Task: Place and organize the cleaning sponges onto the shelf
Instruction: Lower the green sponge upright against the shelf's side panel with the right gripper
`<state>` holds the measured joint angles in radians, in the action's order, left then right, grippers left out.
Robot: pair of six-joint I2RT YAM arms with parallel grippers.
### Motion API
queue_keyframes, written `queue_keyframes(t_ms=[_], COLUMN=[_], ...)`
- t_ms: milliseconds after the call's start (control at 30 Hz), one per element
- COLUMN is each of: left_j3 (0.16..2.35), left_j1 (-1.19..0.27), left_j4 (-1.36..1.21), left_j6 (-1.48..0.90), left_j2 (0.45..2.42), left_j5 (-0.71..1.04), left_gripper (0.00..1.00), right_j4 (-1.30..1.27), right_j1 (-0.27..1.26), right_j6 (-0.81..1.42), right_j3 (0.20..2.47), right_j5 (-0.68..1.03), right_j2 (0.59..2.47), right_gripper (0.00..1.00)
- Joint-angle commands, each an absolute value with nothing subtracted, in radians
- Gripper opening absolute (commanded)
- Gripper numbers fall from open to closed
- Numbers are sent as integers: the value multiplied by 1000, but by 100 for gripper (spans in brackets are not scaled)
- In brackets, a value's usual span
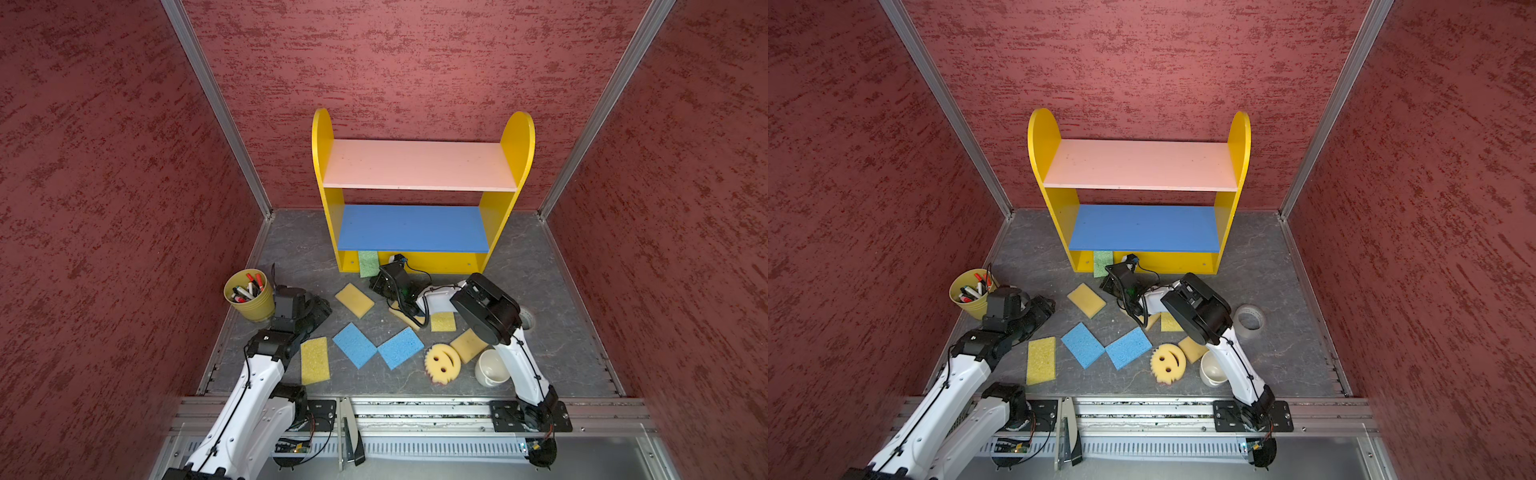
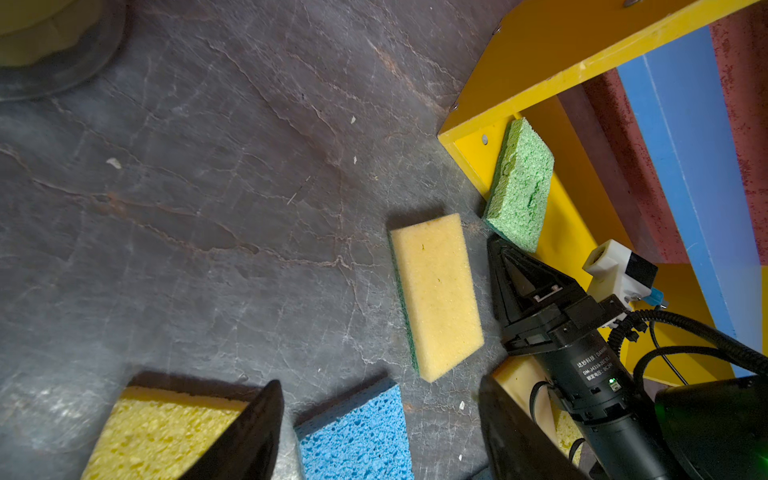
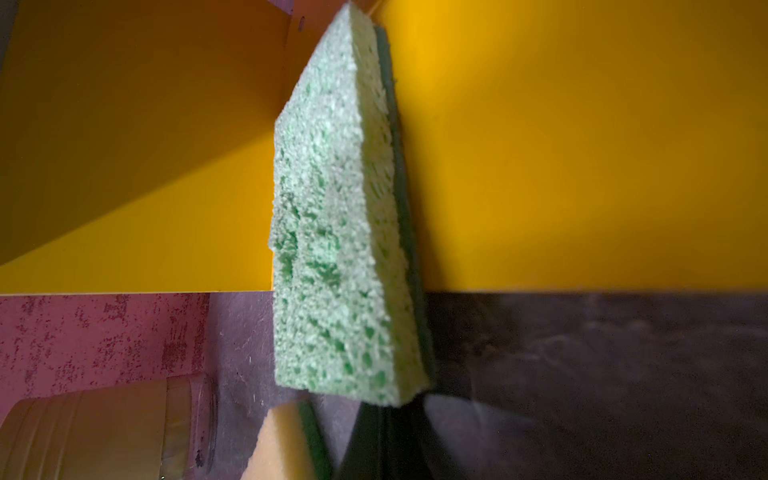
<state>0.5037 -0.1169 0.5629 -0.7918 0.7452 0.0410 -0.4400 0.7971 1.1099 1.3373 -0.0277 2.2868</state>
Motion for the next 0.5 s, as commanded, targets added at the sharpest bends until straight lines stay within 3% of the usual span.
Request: queue_keyframes(t_ms=[0,467], left_j3=[494,503], left_j1=[-109,-104], left_j4=[535,543], left_j6=[-781,-779], left_j2=[745,750], left_j5=[54,57], left_gripper=[74,73], right_j4=[-417,-365], right_j1=[792,793], right_j6=[1110,1066], right_j3=[1377,1483], right_j5=[-55,-36], right_j2=[2301,2346], right_gripper=[0,0])
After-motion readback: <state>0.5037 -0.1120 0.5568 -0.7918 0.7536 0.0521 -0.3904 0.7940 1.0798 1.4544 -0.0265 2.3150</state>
